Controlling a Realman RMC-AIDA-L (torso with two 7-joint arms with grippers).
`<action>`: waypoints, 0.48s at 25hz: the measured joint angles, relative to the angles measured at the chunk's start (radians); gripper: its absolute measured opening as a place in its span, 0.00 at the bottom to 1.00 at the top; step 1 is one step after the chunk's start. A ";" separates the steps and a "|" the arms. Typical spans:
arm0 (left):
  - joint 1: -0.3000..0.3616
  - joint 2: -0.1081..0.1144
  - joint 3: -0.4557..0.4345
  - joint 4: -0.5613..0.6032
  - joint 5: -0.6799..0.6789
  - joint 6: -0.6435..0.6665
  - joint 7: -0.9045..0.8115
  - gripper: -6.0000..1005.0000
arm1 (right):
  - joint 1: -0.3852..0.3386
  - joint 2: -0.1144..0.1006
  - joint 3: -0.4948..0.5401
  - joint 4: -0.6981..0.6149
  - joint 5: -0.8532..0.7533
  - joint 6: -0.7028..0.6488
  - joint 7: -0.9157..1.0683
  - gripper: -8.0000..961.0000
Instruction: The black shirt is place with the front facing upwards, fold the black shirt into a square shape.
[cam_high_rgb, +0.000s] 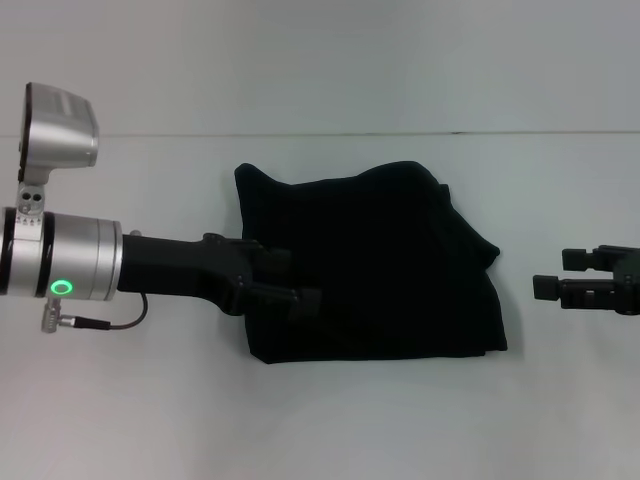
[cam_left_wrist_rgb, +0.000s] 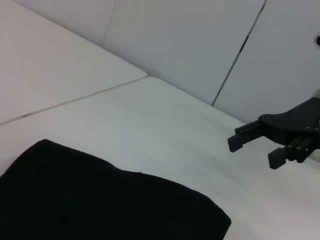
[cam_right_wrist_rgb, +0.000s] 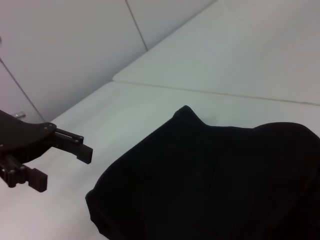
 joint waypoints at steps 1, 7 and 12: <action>0.000 0.000 0.002 0.000 0.000 0.000 0.000 0.87 | 0.002 0.000 0.000 0.000 -0.003 0.001 0.001 0.91; -0.007 0.000 0.004 0.001 0.000 0.004 -0.008 0.87 | 0.006 -0.001 0.005 -0.001 -0.005 -0.005 0.002 0.91; -0.010 0.004 0.004 0.001 0.000 0.015 -0.009 0.87 | 0.004 -0.001 0.008 -0.001 -0.005 -0.005 0.002 0.91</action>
